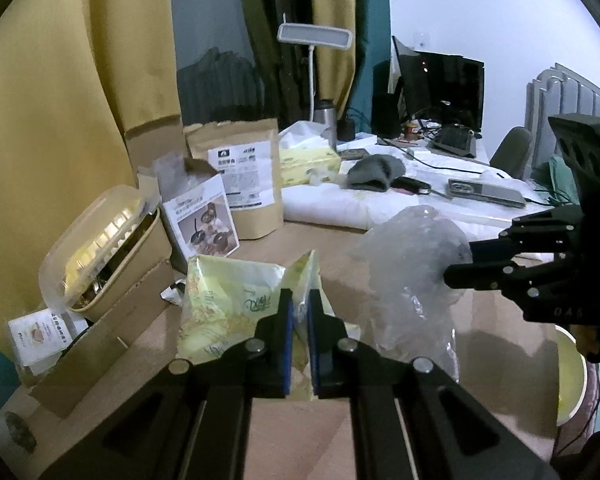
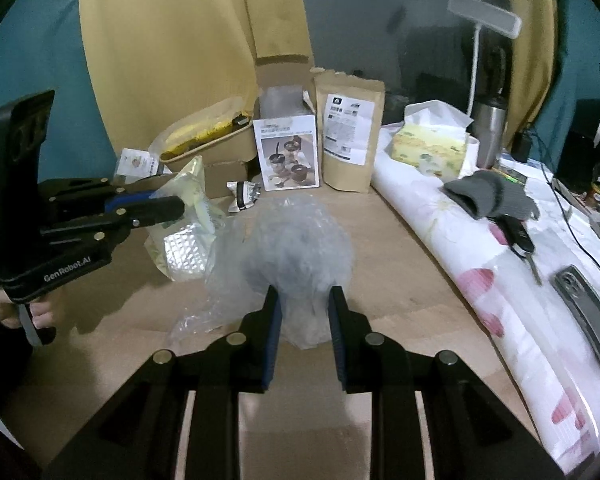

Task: Collect trash
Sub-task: 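Grasp the yellow-green snack bag with the left gripper while the right grasps bubble wrap, then carry both held items over the cream bucket and open both grippers, then move both open grippers back toward the table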

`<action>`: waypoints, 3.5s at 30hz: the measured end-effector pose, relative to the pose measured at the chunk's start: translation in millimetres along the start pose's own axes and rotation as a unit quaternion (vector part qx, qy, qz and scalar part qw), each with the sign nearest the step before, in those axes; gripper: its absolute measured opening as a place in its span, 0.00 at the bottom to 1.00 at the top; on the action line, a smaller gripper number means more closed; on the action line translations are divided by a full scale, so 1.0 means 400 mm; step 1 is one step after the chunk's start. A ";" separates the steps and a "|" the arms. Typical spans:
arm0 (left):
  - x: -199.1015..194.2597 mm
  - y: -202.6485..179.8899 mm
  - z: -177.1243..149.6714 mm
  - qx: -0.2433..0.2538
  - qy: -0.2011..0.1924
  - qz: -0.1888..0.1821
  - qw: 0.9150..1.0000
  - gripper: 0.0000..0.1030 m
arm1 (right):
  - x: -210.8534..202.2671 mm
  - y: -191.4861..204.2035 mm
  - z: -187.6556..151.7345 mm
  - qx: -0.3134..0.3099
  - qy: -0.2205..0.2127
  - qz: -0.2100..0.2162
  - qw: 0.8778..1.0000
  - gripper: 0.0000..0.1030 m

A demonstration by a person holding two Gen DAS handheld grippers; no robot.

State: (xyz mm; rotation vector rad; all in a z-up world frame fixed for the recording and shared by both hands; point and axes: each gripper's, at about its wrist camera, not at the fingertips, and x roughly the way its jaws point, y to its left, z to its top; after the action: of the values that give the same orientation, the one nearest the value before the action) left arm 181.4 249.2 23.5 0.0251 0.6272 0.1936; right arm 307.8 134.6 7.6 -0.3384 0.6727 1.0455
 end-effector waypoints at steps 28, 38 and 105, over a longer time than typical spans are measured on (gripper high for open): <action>-0.186 -0.239 0.006 0.032 -0.047 -0.016 0.998 0.05 | -0.332 -0.072 -0.225 0.039 -0.038 -0.048 0.997 0.21; -0.204 -0.377 -0.013 0.049 -0.051 -0.058 0.996 0.05 | -0.474 -0.125 -0.361 0.072 -0.043 -0.091 0.992 0.21; 0.029 -1.056 -0.163 0.220 0.104 -0.287 0.926 0.52 | -0.647 -0.471 -0.911 0.295 0.017 -0.192 0.936 0.69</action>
State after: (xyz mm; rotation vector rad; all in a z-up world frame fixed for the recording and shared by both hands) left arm 225.4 -165.6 -70.7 0.2541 0.8538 -0.5242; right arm 261.6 -334.3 -107.5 0.0415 0.8755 0.4316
